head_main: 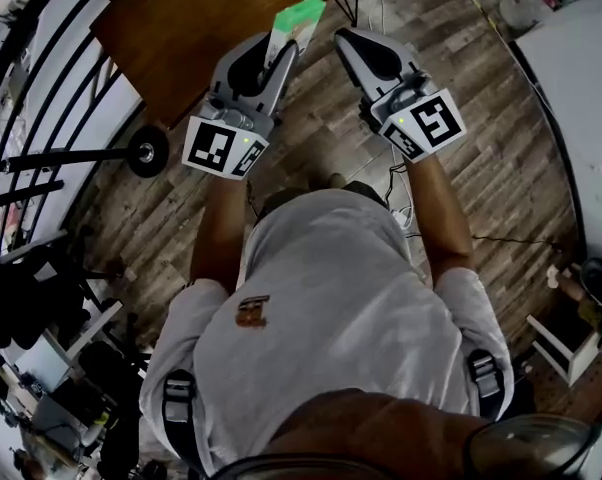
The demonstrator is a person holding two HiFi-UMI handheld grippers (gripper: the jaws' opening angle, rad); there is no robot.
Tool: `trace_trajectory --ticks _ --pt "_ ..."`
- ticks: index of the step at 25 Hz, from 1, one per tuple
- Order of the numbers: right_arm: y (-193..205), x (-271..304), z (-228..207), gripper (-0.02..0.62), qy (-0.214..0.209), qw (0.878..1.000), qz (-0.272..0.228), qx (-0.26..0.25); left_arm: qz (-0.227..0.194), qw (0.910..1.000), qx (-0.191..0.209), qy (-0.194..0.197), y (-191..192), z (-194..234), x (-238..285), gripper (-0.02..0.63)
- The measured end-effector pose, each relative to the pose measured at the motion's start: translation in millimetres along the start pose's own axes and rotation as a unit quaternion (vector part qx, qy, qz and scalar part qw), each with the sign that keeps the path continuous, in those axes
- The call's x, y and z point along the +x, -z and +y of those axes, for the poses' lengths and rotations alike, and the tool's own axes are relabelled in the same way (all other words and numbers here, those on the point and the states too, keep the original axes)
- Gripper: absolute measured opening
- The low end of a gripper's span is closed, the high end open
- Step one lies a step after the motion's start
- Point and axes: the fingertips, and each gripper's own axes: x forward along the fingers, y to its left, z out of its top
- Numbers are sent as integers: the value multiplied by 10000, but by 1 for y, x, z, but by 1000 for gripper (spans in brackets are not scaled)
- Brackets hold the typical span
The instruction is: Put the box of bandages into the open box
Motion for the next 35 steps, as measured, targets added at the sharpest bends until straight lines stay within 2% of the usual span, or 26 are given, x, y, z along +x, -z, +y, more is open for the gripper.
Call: trace_trajectory --ticks 13,19,27,35 --pt "18 28 -13 32 396 9992 47 -11 -107 9997 27 216 5 55 9 109" --pt "18 36 -23 32 422 9991 93 -45 -111 9997 -10 219 6 68 18 110" --pt "26 50 -59 32 327 9994 72 -35 -57 9999 11 148 21 87 48 110" --pt "22 78 -124 32 214 9998 -5 -44 -12 9999 105 53 32 120 104 110"
